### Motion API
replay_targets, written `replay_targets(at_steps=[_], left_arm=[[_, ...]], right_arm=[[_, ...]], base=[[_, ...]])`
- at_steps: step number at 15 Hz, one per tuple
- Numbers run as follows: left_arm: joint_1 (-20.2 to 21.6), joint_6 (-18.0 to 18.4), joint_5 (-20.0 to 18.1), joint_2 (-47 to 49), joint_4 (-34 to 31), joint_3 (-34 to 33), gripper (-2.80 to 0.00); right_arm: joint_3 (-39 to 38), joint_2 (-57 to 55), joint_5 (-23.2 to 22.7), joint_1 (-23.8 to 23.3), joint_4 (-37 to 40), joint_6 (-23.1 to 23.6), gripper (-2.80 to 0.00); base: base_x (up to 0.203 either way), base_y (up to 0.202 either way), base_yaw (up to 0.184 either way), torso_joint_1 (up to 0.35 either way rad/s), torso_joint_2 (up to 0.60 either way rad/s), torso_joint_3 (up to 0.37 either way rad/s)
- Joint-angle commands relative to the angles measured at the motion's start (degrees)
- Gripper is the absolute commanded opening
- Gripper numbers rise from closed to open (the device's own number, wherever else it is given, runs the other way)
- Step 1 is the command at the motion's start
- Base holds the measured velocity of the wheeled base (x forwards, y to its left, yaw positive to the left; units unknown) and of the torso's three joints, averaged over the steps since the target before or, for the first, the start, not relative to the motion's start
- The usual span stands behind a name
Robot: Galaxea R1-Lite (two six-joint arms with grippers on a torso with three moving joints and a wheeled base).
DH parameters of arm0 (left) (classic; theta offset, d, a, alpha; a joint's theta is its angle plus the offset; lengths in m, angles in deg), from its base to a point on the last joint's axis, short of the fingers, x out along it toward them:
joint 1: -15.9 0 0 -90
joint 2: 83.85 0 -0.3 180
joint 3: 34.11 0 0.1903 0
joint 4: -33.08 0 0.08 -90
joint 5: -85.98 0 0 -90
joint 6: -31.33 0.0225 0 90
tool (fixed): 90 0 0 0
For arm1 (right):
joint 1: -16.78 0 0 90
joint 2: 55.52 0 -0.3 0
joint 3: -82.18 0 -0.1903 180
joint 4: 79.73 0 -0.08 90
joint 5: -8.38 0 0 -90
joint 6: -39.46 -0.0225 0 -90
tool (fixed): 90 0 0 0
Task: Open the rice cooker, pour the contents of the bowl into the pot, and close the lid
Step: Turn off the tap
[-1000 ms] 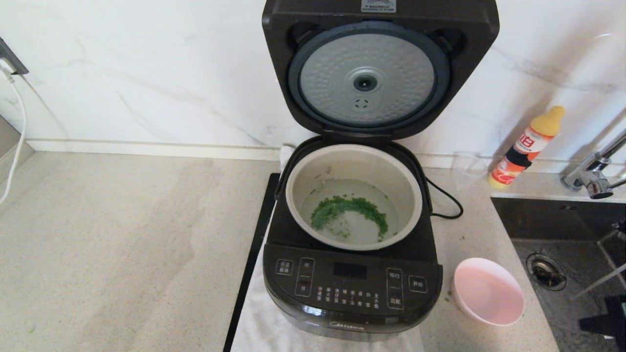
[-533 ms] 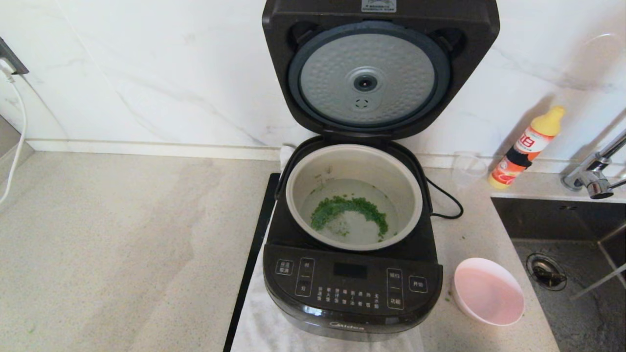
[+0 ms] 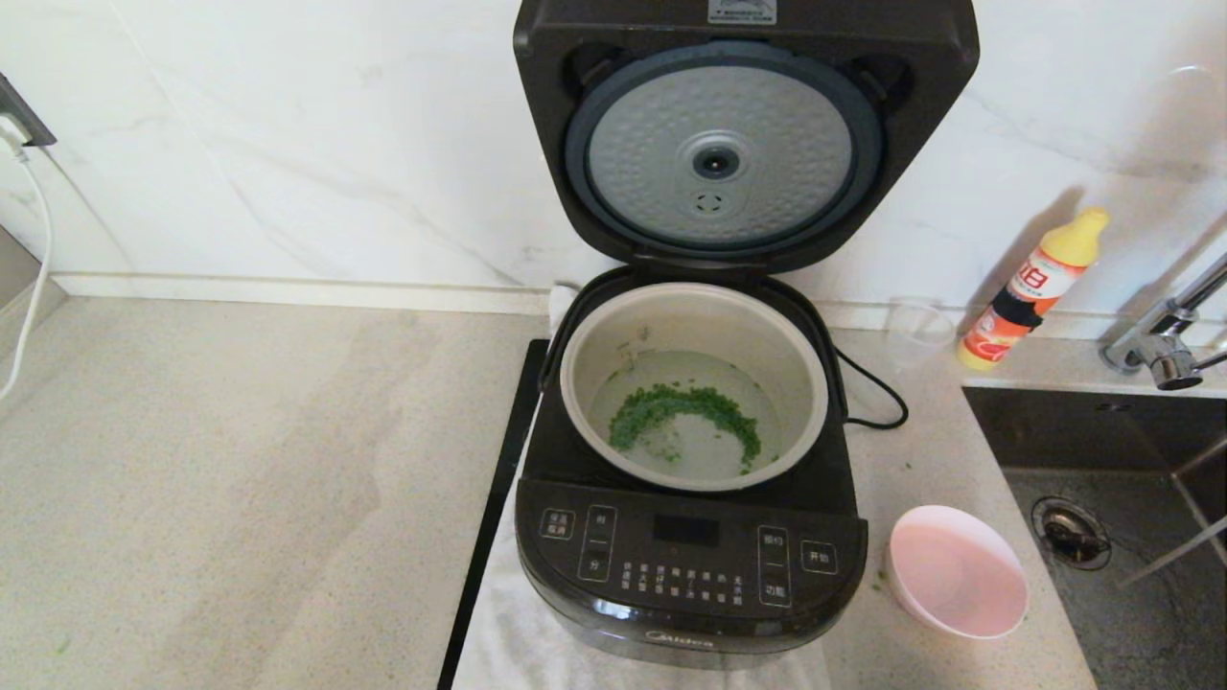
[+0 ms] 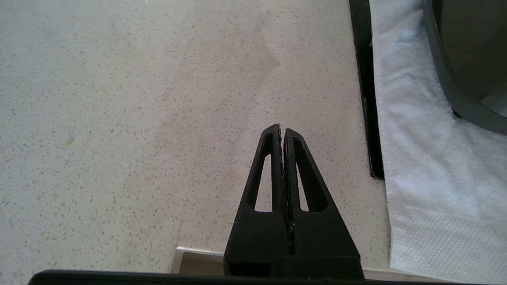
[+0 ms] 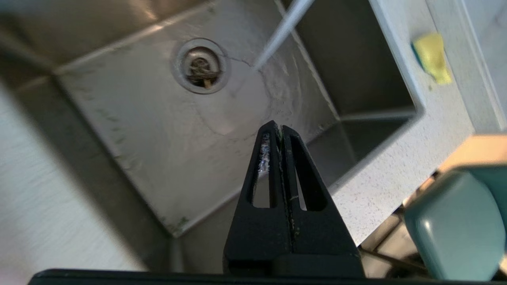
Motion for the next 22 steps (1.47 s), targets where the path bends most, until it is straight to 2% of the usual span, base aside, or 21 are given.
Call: replay_targets(at_steps=[1,5,12,15,22], left_arm=[[0.0,0.0,0.0,-0.2,0.0,0.0,-2.80],[0.0,0.0,0.0,-0.2,0.0,0.0,-2.80],[0.0,0.0,0.0,-0.2,0.0,0.0,-2.80],[0.0,0.0,0.0,-0.2,0.0,0.0,-2.80],[0.0,0.0,0.0,-0.2,0.0,0.0,-2.80]], right_arm=[[0.5,-5.6,0.0,-2.4,-1.9,-0.1,-2.80],[0.0,-11.3,-0.1,-2.8,-10.0,0.2,-2.80],[-0.4,-15.7,0.0,-4.6,-14.7,-0.1,-2.80],[-0.1,-19.7,0.1,-5.6,-20.5,0.5,-2.80],[0.5,-27.4,0.0,-2.9,-30.4,0.1,-2.80]], base=[[0.000,0.000,0.000,0.000,0.00,0.000],[0.000,0.000,0.000,0.000,0.00,0.000],[0.000,0.000,0.000,0.000,0.00,0.000],[0.000,0.000,0.000,0.000,0.00,0.000],[0.000,0.000,0.000,0.000,0.00,0.000]])
